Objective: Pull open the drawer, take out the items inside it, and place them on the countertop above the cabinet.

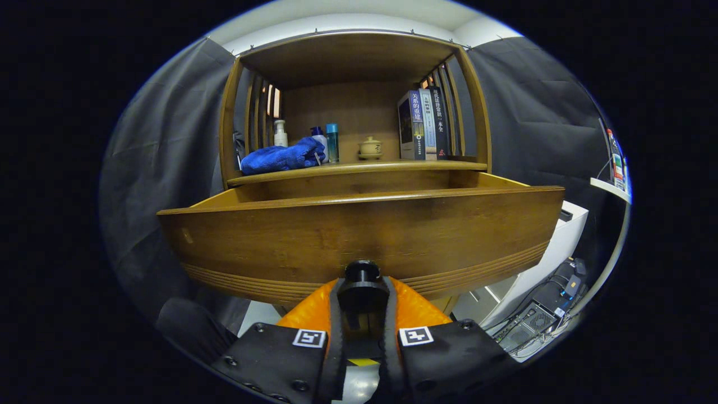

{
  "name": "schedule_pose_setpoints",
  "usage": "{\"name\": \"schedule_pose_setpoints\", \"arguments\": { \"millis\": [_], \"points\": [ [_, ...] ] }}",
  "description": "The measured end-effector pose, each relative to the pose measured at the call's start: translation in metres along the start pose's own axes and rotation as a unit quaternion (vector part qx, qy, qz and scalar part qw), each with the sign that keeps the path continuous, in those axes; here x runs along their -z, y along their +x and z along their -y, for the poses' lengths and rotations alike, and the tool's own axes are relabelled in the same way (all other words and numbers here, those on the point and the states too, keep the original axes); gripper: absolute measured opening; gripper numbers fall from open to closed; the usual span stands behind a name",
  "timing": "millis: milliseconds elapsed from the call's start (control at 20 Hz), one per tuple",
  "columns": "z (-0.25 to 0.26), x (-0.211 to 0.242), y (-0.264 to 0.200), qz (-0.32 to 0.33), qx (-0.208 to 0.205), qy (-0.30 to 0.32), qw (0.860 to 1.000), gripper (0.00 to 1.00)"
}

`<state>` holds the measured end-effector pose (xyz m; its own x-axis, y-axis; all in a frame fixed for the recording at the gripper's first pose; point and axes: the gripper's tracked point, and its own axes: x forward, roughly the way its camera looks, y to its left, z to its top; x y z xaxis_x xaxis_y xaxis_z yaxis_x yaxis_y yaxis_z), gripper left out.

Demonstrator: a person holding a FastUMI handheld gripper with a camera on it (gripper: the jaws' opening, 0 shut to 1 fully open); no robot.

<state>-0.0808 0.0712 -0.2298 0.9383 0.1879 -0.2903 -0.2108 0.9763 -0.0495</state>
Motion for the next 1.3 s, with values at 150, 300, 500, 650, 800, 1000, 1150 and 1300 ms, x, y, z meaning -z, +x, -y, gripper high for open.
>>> {"name": "schedule_pose_setpoints", "arguments": {
  "millis": [150,300,500,650,800,1000,1150,1300],
  "points": [
    [0.0,0.005,-0.008,-0.006,-0.003,-0.003,1.0,0.34],
    [0.0,0.01,-0.02,-0.01,-0.002,-0.003,1.0,0.34],
    [-0.001,0.015,-0.029,-0.016,-0.004,-0.002,1.0,0.34],
    [0.0,0.014,-0.027,-0.009,0.003,0.002,1.0,0.34],
    [0.0,0.014,-0.026,-0.016,0.004,0.002,1.0,0.42],
    [-0.014,0.003,-0.031,-0.02,-0.016,0.015,1.0,0.72],
    [-0.023,-0.018,-0.04,-0.007,-0.027,-0.012,1.0,0.98],
    [-0.03,-0.039,-0.05,0.0,-0.035,-0.01,0.999,1.0]
  ]
}}
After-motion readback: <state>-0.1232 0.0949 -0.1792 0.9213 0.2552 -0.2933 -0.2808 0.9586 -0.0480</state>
